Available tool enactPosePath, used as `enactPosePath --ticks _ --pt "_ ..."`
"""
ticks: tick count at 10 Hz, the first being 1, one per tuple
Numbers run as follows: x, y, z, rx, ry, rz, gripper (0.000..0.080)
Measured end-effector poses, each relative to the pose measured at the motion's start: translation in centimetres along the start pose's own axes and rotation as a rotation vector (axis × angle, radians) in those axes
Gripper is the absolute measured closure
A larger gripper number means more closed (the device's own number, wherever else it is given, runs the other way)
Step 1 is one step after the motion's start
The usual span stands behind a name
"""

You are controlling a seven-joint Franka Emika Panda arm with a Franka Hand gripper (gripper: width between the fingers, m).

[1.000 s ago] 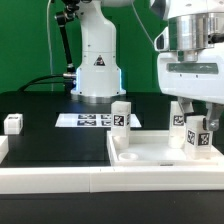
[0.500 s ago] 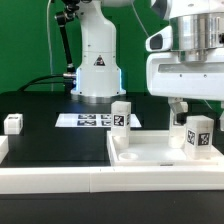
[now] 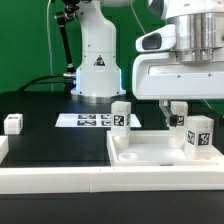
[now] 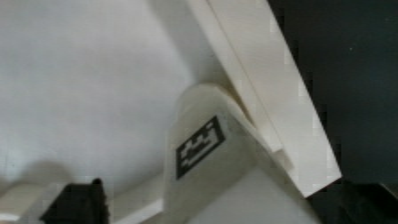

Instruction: Assemble square table

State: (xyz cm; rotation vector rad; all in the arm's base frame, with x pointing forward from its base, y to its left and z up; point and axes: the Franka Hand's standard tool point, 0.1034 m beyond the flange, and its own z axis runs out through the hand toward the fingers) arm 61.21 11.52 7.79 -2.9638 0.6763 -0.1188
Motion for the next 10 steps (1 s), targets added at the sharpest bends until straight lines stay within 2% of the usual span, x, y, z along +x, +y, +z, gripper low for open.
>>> enactPosePath --ticks 9,10 --pt "-0.15 -0.13 0.06 -0.031 0.004 -0.515 0.0150" --pt "-0.15 -0.10 0.07 -0.031 0.004 -0.506 0.0273"
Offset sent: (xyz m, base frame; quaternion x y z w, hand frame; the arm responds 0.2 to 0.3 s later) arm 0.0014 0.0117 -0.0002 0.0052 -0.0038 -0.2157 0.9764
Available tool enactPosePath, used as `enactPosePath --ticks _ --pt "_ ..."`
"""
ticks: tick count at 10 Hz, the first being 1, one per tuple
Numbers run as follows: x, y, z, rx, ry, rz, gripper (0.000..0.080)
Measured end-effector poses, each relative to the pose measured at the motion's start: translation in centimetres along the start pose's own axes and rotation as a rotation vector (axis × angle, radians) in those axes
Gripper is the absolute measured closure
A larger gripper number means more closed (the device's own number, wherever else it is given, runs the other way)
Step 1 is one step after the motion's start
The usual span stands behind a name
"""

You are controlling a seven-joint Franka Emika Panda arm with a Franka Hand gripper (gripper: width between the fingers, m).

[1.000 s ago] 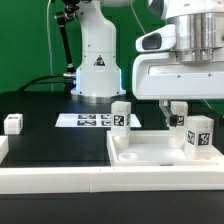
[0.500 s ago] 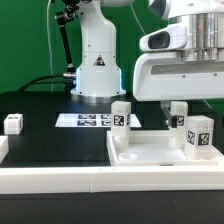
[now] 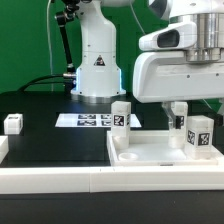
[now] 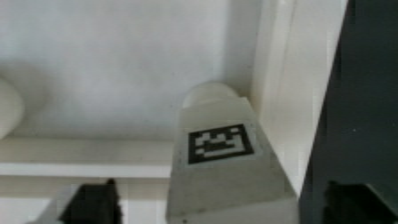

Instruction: Assemble square table

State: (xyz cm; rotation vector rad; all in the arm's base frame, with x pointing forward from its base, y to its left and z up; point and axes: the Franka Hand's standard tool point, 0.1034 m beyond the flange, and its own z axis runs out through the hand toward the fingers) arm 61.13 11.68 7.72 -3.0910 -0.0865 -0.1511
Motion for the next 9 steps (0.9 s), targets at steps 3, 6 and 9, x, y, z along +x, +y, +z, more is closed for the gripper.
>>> enactPosePath --ticks 3,6,9 --pt "0.0 0.0 0.0 0.000 0.000 0.025 0.0511" --pt "0.0 0.0 0.0 0.002 0.000 0.163 0.0511" --pt "0.0 1.1 0.0 -0.007 0.002 0.451 0.0509"
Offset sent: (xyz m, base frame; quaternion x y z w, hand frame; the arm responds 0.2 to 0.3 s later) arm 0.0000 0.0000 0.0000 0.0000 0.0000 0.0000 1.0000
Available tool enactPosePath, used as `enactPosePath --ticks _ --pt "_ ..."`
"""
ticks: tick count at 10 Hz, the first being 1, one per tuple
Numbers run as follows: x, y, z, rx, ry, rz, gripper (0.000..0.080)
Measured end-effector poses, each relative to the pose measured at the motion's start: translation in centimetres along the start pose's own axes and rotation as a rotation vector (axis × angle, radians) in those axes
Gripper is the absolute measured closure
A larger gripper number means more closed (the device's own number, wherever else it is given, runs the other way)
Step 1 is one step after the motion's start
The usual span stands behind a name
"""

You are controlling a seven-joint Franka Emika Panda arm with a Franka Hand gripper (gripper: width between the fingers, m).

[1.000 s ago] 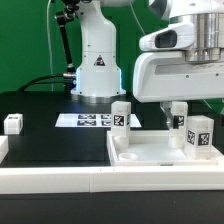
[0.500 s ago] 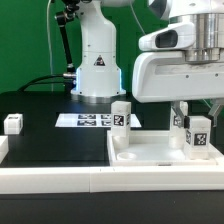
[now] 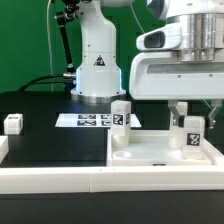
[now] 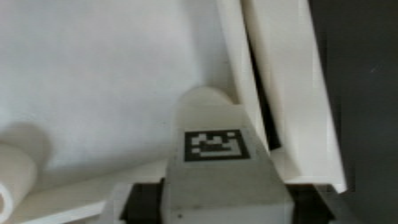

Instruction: Assemble square table

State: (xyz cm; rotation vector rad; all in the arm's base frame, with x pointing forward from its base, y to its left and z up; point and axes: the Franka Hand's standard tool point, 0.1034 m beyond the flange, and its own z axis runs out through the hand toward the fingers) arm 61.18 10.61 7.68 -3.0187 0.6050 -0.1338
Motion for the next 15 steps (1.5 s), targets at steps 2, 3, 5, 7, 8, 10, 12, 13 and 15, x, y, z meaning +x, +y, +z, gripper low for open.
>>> enactPosePath --ticks 2,3,5,7,8,10,12,13,15 --pt "0.2 0.5 0.0 -0.010 0.002 0.114 0.0509" --pt "0.3 0.8 0.0 -0.017 0.002 0.184 0.0509" --pt "0.5 1.3 -0.1 -0.031 0.009 0.257 0.0501" --pt "0.4 1.2 -0.1 -0.030 0.010 0.256 0.0278" --pt "0.2 1.2 -0.5 -0.026 0.011 0.223 0.0278" --pt "-0.6 2.3 -2.0 -0.018 0.007 0.152 0.0158" --pt "-1.3 4.7 -3.6 -0.020 -0.002 0.085 0.0151" --pt "-1.3 5.7 -4.3 -0.021 -0.002 0.102 0.0151" --pt "-1.4 5.5 -4.0 -0.023 -0.002 0.099 0.0150"
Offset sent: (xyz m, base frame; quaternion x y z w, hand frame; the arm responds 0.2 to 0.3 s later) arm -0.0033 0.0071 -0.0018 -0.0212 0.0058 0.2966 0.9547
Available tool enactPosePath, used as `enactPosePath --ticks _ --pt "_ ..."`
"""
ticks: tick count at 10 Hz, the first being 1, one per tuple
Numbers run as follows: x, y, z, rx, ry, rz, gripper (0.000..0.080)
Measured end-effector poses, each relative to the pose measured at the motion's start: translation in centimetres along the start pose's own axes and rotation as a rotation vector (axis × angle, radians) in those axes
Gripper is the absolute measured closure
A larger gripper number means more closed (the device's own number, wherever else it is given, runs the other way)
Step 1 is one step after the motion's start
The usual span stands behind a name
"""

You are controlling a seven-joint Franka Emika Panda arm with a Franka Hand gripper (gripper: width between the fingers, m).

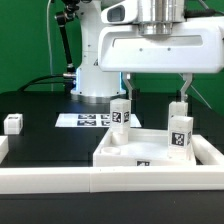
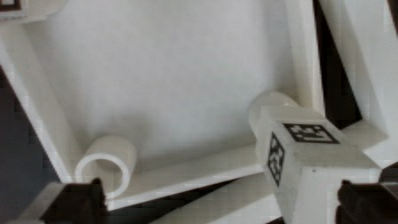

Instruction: Assemble square table

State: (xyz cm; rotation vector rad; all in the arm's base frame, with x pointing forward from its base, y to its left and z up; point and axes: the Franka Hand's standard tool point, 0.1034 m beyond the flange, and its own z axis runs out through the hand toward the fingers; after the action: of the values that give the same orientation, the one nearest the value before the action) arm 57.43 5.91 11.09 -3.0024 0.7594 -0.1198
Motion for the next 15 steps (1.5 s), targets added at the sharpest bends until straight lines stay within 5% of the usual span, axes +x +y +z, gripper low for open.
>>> enactPosePath --ticks 3,5,7,11,13,15 --pt "0.0 0.1 0.1 -0.002 -0.001 -0.003 0.0150" --pt "-0.4 2.9 -0.1 0.007 0.001 -0.181 0.0150" --pt "-1.3 8.4 0.3 0.011 0.004 -0.277 0.0150" --pt "-0.9 9.4 0.5 0.005 0.001 -0.265 0.0150" --pt "-0.2 11.1 0.6 0.000 0.005 -0.290 0.0150" --pt "0.0 17.4 1.4 -0.013 0.015 -0.356 0.0150"
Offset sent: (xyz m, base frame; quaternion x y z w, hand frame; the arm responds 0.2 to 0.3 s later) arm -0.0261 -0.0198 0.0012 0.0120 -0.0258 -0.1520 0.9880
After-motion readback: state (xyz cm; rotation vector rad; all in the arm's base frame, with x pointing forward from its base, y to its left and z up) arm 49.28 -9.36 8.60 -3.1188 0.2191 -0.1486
